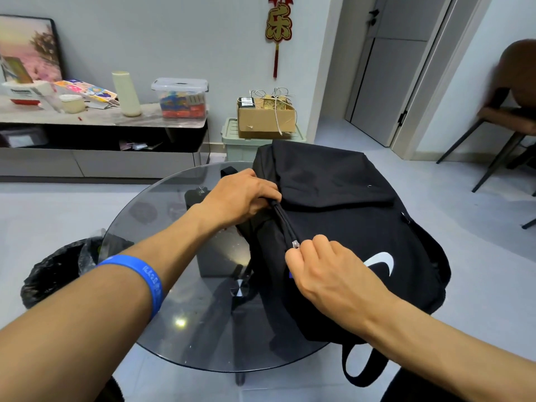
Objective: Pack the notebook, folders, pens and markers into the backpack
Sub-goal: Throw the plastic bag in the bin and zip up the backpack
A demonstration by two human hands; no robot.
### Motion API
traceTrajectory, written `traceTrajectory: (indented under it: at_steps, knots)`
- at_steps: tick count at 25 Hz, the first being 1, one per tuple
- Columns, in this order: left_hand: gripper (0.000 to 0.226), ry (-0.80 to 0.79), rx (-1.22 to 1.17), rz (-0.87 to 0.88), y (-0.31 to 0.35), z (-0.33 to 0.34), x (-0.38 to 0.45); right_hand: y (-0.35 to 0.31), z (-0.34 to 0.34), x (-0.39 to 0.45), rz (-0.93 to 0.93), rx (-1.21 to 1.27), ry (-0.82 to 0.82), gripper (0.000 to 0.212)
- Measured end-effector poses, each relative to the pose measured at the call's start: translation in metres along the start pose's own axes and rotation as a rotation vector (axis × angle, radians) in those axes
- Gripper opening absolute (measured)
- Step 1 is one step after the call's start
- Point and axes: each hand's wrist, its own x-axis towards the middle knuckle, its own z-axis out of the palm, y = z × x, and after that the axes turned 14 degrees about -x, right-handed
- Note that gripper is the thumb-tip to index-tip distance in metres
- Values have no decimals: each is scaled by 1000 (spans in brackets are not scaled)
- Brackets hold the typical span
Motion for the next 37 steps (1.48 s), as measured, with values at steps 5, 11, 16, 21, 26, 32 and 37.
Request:
traceTrajectory:
  at_steps: [5, 11, 16, 21, 26, 32, 37]
  knots:
    - [35, -7, -19, -51, 6, 0, 5, -5, -7, -13, 120, 221, -3, 22]
    - [19, -257, 257, 109, 11, -10, -17, -25, -4, 17, 619, 967, -208, 17]
    - [17, -200, 342, -163, -36, -39, -45, -55, 6, 77, 629, 1015, -130, 7]
    - [28, -32, 196, -335, -68, -49, -73, -79, 9, 134, 685, 1076, -195, 2]
    - [23, 269, -330, -403, -41, -41, -99, -72, 4, 158, 751, 1028, -459, 14]
    - [34, 213, -674, -889, -13, -31, -95, -90, -31, 144, 1029, 1409, -575, 16]
    - [23, 454, -542, -903, 9, -25, -86, -112, -61, 114, 1100, 1226, -390, 41]
